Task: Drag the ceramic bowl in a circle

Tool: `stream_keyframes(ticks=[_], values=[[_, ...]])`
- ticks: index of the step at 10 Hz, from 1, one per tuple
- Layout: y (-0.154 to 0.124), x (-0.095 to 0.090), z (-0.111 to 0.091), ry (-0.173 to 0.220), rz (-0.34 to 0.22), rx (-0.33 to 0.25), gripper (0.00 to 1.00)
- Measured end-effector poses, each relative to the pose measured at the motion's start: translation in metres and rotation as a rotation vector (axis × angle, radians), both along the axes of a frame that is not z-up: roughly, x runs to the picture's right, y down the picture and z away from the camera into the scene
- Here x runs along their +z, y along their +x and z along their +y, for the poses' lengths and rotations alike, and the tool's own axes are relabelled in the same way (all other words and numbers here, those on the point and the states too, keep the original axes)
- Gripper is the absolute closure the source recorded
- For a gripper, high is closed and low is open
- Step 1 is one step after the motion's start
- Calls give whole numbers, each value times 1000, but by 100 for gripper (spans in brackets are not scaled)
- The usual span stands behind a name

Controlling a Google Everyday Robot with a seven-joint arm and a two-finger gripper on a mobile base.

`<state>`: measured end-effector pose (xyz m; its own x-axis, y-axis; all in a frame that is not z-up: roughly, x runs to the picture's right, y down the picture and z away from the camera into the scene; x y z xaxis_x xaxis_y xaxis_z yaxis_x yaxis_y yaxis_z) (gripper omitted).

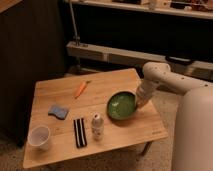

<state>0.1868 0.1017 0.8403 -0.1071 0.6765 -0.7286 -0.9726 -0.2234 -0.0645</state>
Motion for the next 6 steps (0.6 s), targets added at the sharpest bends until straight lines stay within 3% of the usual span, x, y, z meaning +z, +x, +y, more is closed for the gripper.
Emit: stream_keyframes(ticks=[3, 6], values=[[-57, -1, -4, 18, -93, -36, 100], [-139, 13, -25, 34, -193, -65, 100]])
